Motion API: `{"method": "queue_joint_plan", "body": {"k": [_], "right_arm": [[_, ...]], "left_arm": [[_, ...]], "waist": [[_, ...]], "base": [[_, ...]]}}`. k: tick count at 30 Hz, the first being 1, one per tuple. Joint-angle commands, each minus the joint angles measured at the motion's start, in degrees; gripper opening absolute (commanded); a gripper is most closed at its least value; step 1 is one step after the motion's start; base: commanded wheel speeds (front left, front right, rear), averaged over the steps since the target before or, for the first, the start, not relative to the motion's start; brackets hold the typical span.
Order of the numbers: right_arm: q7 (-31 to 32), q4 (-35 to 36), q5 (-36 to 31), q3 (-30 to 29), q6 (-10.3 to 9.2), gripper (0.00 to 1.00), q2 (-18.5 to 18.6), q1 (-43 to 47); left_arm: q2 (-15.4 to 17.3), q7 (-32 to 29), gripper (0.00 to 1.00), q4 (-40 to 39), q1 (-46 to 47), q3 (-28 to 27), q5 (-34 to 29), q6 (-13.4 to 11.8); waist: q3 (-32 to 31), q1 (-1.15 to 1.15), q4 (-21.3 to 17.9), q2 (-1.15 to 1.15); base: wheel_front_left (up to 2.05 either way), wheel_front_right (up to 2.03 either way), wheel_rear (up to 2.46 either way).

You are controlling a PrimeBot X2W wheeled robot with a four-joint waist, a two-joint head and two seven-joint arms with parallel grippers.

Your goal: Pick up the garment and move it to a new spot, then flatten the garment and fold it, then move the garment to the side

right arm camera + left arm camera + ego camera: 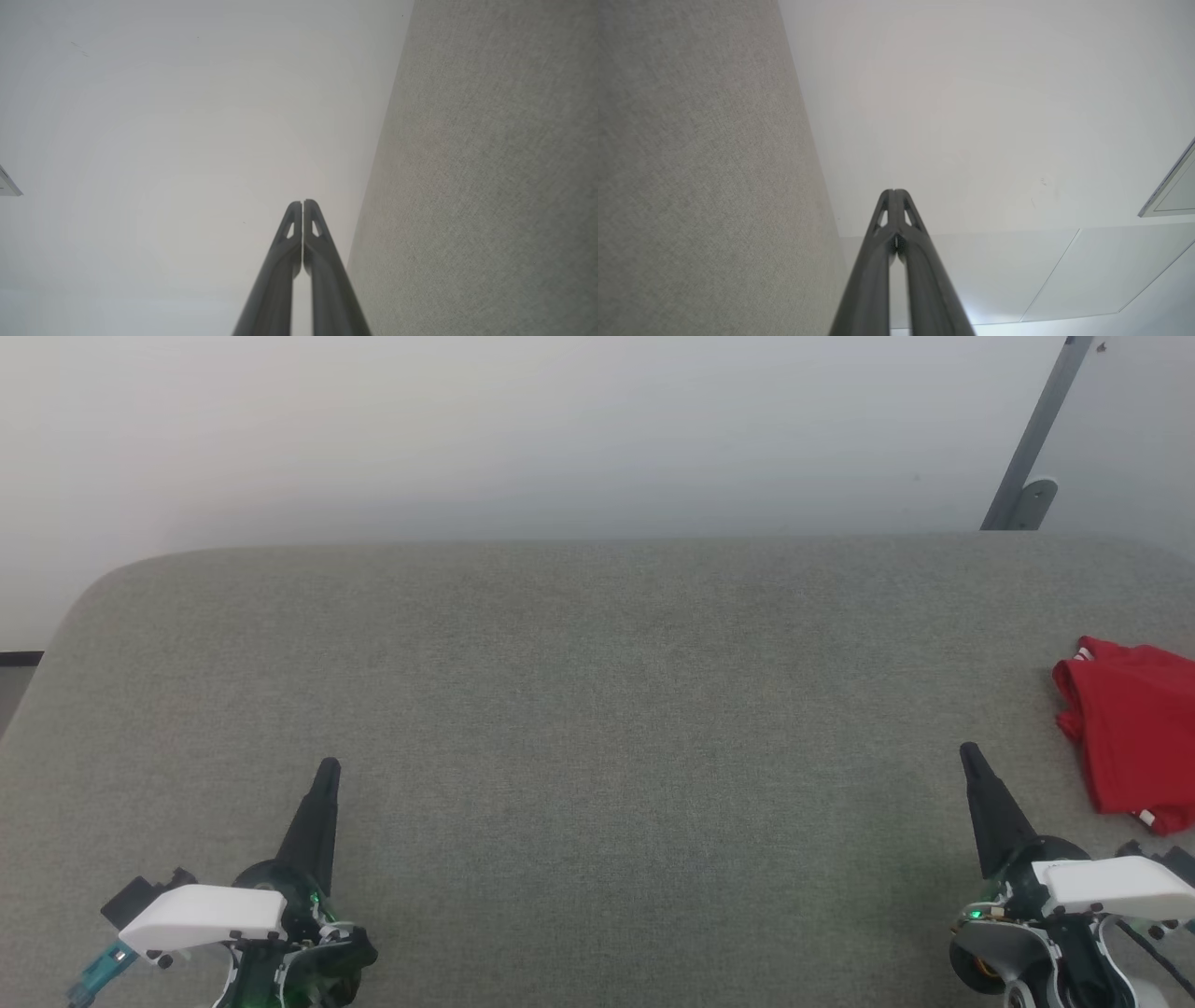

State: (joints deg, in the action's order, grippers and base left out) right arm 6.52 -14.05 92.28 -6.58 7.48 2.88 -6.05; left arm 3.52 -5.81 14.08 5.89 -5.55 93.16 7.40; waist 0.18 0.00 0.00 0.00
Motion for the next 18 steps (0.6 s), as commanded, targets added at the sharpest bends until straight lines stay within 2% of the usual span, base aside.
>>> {"method": "queue_joint_plan", "body": {"k": [1, 18], "right_arm": [[0.2, -0.03, 0.21, 0.0, 0.02, 0.0, -0.16, -0.39], [0.16, -0.02, 0.22, 0.02, 0.02, 0.0, -0.16, -0.38]], "left_arm": [[-0.02, -0.21, 0.0, 0.01, 0.62, -0.19, -0.03, 0.16], [-0.16, -0.36, 0.0, 0.01, 0.65, -0.39, -0.25, 0.16]], "waist": [[0.0, 0.0, 0.0, 0.0], [0.0, 0.0, 0.0, 0.0]], "base": [[0.0, 0.0, 0.0], [0.0, 0.0, 0.0]]}}
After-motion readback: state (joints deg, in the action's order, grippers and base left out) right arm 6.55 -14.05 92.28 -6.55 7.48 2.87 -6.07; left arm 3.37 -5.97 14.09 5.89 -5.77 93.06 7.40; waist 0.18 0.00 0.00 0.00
